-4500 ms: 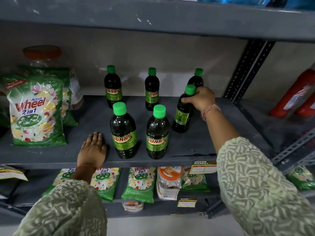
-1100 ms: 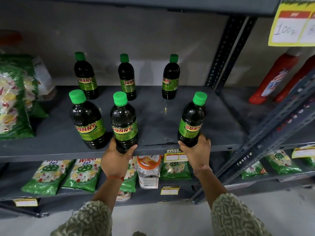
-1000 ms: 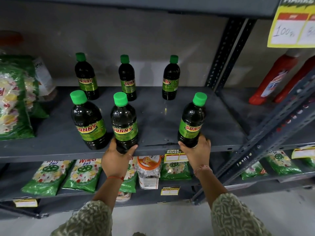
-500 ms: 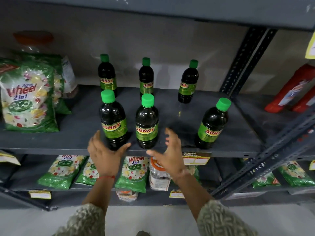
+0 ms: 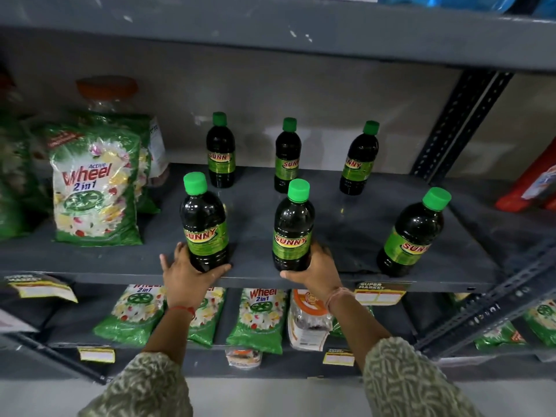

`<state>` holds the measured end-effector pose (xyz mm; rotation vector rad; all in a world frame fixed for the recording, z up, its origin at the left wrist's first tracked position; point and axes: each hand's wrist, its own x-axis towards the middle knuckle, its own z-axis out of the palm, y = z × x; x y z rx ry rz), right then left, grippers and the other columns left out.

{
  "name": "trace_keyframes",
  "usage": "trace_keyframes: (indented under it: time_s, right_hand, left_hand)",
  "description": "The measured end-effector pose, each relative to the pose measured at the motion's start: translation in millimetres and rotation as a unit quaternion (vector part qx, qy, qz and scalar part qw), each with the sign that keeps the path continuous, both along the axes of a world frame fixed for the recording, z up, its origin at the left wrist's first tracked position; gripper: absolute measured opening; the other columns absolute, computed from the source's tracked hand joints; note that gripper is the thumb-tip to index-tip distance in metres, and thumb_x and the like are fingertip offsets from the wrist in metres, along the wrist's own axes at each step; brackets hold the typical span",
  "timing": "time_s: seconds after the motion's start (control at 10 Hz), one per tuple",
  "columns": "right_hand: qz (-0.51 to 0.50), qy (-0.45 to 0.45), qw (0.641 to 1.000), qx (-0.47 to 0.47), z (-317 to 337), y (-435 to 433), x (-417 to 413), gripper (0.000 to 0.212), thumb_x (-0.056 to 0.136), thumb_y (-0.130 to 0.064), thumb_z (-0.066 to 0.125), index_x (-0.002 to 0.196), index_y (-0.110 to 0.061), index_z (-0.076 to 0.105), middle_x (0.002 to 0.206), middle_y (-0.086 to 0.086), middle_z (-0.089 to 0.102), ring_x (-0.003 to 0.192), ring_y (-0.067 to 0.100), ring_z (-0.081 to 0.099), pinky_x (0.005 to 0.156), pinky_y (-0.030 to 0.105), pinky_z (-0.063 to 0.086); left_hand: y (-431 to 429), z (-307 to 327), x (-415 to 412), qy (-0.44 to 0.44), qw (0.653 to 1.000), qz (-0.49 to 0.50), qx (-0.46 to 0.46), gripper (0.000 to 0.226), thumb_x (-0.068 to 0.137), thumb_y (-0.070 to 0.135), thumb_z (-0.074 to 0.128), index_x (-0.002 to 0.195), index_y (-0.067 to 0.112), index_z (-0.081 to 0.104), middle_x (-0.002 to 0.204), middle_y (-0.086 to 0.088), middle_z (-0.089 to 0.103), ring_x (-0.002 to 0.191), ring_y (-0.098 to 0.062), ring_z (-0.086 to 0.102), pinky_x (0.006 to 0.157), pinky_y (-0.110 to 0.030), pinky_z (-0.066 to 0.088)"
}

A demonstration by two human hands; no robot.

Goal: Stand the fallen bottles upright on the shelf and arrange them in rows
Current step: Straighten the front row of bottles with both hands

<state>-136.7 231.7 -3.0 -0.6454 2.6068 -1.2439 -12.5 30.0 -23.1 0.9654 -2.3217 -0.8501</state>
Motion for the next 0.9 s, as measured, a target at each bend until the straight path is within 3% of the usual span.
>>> trace_keyframes:
  time_s: [0.1,0.2,0.3,0.4,0.8,0.9]
  right_hand:
    - [-0.004,-0.003,1.000,0.003,0.3,-1.7,2.2,0.067,0.059,-0.028,0.082,0.116,-0.010,0.051,0.117,0.010,0.058,0.117,0.026,0.040,0.094,0.030,0.036]
    - [-0.005,-0.007,1.000,0.004,3.6,-1.6,5.2,0.066,0.060,-0.026,0.082,0.116,-0.010,0.051,0.113,0.007,0.058,0.117,0.026,0.040,0.096,0.031,0.036]
    - [-0.008,-0.015,1.000,0.001,7.6,-1.7,8.9,0.066,0.060,-0.025,0.081,0.116,-0.011,0.050,0.101,-0.001,0.049,0.118,0.025,0.040,0.098,0.033,0.037]
    - [-0.007,-0.014,1.000,0.006,9.3,-1.6,11.0,0.067,0.061,-0.024,0.081,0.117,-0.012,0.048,0.098,-0.004,0.044,0.118,0.025,0.041,0.100,0.034,0.038]
    - [-0.010,-0.022,1.000,0.006,11.8,-0.6,10.4,0.063,0.061,-0.022,0.079,0.116,-0.013,0.049,0.099,-0.003,0.046,0.115,0.024,0.043,0.097,0.032,0.039]
    - [-0.001,-0.034,0.999,0.007,12.9,0.7,11.3,0.072,0.058,-0.024,0.081,0.120,-0.013,0.046,0.103,-0.002,0.046,0.118,0.024,0.042,0.099,0.033,0.039]
  left_hand:
    - [-14.7,-1.4,4.9,-0.018,1.000,0.000,0.016,0.098,0.047,0.062,0.067,0.124,0.006,0.045,0.131,-0.017,0.056,0.125,-0.031,0.049,0.119,-0.040,-0.001]
    - [-15.2,0.4,5.6,-0.021,0.999,-0.009,0.029,0.094,0.049,0.060,0.075,0.120,0.006,0.047,0.122,-0.017,0.063,0.119,-0.032,0.054,0.120,-0.039,0.003]
    - [-10.5,7.9,6.4,-0.010,1.000,-0.003,0.029,0.073,0.054,0.038,0.085,0.110,0.002,0.053,0.110,-0.021,0.067,0.111,-0.036,0.056,0.113,-0.048,0.029]
    - [-10.1,11.1,8.4,-0.018,0.999,-0.004,0.033,0.070,0.053,0.040,0.084,0.107,0.006,0.054,0.108,-0.020,0.067,0.107,-0.038,0.056,0.096,-0.049,0.046]
    - [-7.8,17.5,11.2,-0.034,0.998,-0.004,0.047,0.071,0.054,0.044,0.083,0.107,0.006,0.053,0.106,-0.021,0.065,0.105,-0.038,0.056,0.090,-0.047,0.048]
    - [-6.6,19.1,10.8,-0.033,0.997,-0.016,0.061,0.076,0.054,0.044,0.083,0.111,0.007,0.051,0.111,-0.019,0.064,0.108,-0.037,0.055,0.093,-0.047,0.047]
